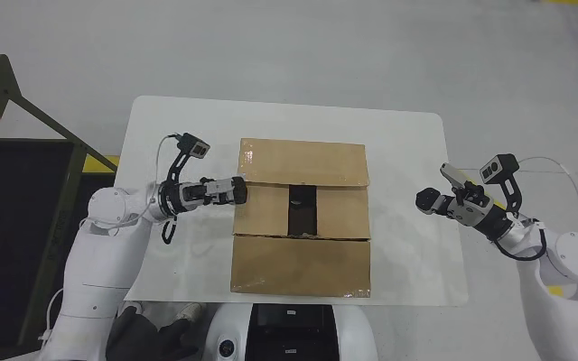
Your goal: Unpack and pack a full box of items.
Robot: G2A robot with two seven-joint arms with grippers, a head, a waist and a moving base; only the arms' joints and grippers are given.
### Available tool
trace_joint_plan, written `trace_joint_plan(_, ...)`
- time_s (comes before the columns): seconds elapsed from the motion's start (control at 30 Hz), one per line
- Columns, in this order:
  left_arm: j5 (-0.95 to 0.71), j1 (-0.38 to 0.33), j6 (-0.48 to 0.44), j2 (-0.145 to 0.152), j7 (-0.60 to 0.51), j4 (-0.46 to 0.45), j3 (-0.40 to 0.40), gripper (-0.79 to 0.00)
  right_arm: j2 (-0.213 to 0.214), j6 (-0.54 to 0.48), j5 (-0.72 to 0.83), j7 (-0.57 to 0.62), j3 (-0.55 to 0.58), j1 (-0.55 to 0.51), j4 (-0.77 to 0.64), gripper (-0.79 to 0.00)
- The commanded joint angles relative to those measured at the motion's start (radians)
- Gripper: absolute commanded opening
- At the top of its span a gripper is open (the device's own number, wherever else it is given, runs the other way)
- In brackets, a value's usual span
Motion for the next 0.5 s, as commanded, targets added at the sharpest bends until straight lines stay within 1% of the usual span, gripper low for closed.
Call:
trace_joint_plan(0.0, -0.003, 0.005, 0.014, 0.001, -0.009, -0.004, 0.012, 0.0, 0.0, 0.0, 0.0, 0.0, 0.0, 0.0, 0.0, 0.0)
trace_joint_plan(0.13, -0.012, 0.015, 0.038, 0.003, -0.029, -0.014, 0.022, 0.0, 0.0, 0.0, 0.0, 0.0, 0.0, 0.0, 0.0, 0.0)
trace_joint_plan(0.33, 0.009, 0.022, 0.104, 0.011, -0.051, -0.021, 0.027, 0.0, 0.0, 0.0, 0.0, 0.0, 0.0, 0.0, 0.0, 0.0)
trace_joint_plan(0.47, 0.024, 0.019, 0.116, 0.014, -0.043, -0.006, 0.031, 0.0, 0.0, 0.0, 0.0, 0.0, 0.0, 0.0, 0.0, 0.0)
